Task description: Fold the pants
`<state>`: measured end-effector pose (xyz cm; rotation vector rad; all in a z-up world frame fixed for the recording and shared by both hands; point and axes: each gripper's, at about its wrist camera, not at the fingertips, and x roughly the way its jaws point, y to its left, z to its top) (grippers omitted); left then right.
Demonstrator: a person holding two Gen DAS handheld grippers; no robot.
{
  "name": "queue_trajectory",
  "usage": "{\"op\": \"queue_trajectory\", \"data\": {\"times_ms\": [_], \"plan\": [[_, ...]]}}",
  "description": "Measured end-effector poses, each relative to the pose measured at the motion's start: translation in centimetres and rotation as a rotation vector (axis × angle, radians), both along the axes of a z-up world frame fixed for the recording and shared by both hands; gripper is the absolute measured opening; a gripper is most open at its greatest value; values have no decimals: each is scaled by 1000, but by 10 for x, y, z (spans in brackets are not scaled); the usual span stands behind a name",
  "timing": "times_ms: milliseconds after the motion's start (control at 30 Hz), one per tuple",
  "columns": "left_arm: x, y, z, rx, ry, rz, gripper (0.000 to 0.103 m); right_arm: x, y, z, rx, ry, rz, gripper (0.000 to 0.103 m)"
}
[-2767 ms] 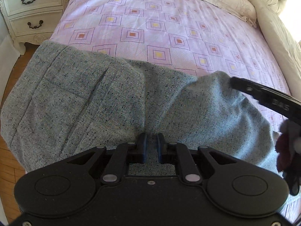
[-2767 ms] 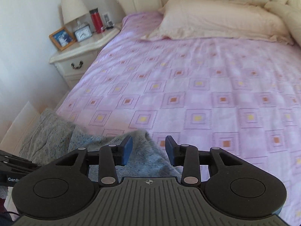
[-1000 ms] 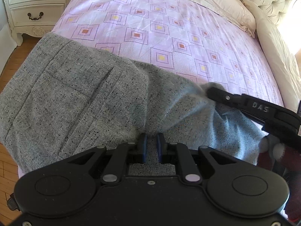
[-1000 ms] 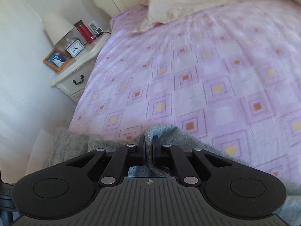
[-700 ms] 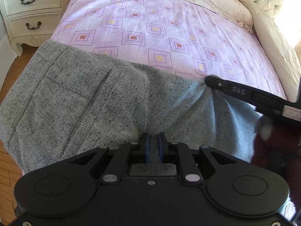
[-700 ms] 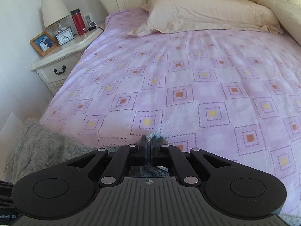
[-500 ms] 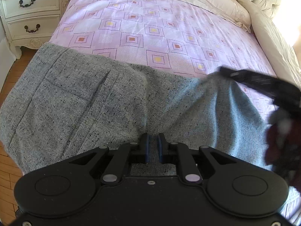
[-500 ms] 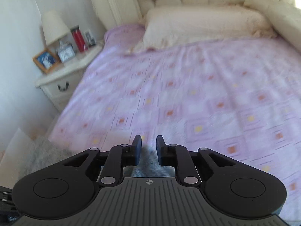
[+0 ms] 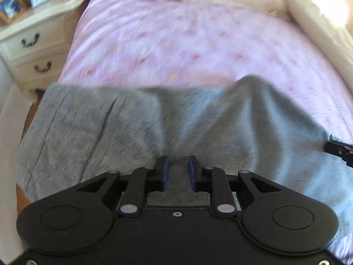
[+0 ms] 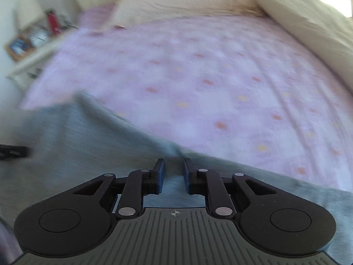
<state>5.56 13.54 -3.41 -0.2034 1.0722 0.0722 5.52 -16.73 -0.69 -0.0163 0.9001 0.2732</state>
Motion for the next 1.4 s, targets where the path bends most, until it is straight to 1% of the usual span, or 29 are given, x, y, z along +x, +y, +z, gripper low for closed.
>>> {"op": "queue_trajectory", "data": {"times_ms": [33,67,100,133,267,300,333,367,400,433,467,500,567,600,633,667,700,733,833,867,933,1033,1133,1200,1300,1333,1400], "plan": [[0,5,0,-23,6,23,28,4,-8,-1,-37,1,-68,18],[-1,9,0,-25,17,47,21,7,-16,-1,-49,1,-113,17],[-1,11,1,0,29,72,14,9,-22,0,-57,11,-144,18],[-2,10,2,34,32,87,12,10,-27,2,-38,23,-155,18],[-9,1,9,80,13,64,12,3,-42,20,67,56,-161,18],[-11,-3,13,76,-2,39,13,2,-44,26,108,74,-153,18],[-16,-7,19,55,-29,3,14,1,-48,33,152,88,-144,19],[-20,-13,26,22,-56,-42,18,0,-52,40,184,96,-141,19],[-23,-18,31,-14,-75,-93,23,-1,-57,49,201,96,-141,20],[-26,-24,35,-43,-83,-143,24,-2,-65,57,210,93,-137,20],[-28,-31,36,-51,-86,-187,26,-5,-73,65,214,87,-131,20],[-30,-39,36,-30,-81,-223,29,-7,-81,72,216,81,-130,20],[-29,-52,26,37,-26,-277,27,-15,-100,83,218,70,-144,21],[-27,-57,16,43,35,-308,29,-19,-111,88,217,67,-157,21],[-23,-61,3,31,128,-336,29,-23,-124,91,214,63,-173,21],[-22,-63,-5,31,166,-346,30,-26,-136,92,208,58,-190,22],[-24,-66,-2,46,149,-357,30,-31,-148,92,201,53,-211,22],[-23,-68,-2,43,154,-365,31,-36,-160,93,193,49,-235,23],[-22,-66,-3,37,156,-340,32,-51,-202,87,181,58,-341,30],[-21,-66,-3,39,147,-336,32,-55,-218,85,196,75,-399,32],[-18,-66,0,52,123,-331,32,-69,-249,80,225,75,-487,33],[-19,-73,5,77,83,-336,32,-86,-284,69,208,94,-592,37],[-17,-81,11,88,71,-354,32,-102,-310,54,177,121,-648,38],[-17,-85,10,106,72,-364,32,-114,-323,44,158,129,-692,42],[-15,-90,7,132,87,-380,32,-129,-343,25,185,153,-741,43],[-20,-88,10,139,92,-385,32,-133,-347,18,199,156,-755,44],[-20,-89,9,148,97,-393,32,-141,-355,4,238,172,-775,49]]}}
